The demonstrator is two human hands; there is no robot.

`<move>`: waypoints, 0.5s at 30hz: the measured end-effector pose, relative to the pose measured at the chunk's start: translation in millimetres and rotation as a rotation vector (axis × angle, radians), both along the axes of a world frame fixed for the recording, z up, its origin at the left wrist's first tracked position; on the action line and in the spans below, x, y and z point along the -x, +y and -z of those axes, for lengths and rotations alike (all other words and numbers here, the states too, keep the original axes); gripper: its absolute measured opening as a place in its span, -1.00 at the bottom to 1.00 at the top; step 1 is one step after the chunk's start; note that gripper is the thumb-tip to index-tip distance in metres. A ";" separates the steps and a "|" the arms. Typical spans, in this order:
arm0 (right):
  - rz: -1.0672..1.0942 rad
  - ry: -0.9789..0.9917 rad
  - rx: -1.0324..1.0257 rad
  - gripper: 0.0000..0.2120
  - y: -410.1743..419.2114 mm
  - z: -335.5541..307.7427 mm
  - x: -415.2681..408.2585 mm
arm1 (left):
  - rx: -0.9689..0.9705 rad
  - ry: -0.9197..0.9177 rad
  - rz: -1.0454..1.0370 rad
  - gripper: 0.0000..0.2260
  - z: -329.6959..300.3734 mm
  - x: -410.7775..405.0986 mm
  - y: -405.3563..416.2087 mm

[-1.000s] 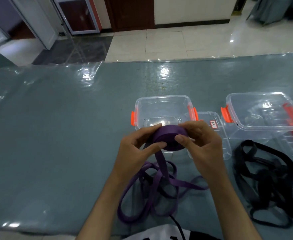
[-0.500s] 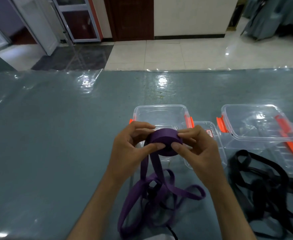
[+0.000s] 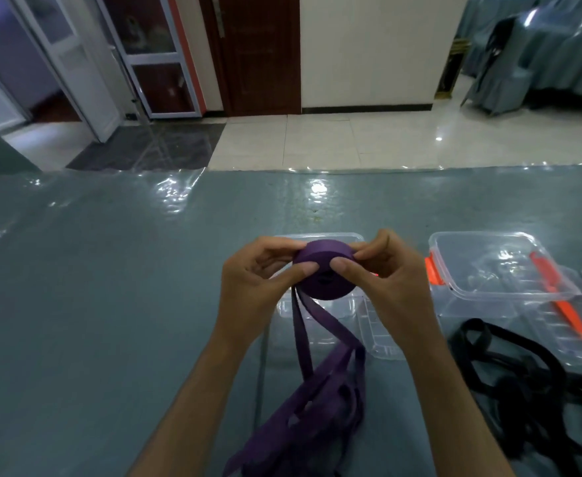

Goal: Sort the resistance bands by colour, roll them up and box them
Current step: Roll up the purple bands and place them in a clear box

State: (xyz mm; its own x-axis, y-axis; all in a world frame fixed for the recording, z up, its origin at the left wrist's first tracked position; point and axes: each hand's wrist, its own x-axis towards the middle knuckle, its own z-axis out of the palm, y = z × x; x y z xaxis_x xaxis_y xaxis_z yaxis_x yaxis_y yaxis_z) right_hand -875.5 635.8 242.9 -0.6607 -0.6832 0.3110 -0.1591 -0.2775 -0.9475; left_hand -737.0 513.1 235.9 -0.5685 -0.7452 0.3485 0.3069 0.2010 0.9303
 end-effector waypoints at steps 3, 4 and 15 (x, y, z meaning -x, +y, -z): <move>0.034 0.085 0.095 -0.75 -1.7 -12.2 0.1 | -0.057 0.058 -0.030 -0.74 1.2 4.9 9.8; 0.045 0.075 0.129 -0.74 -2.6 -14.5 -0.6 | -0.068 0.062 -0.017 -0.71 1.2 6.2 12.3; 0.073 -0.123 0.103 -0.75 13.5 -0.3 -8.8 | -0.076 0.039 -0.046 -0.77 12.4 4.9 16.8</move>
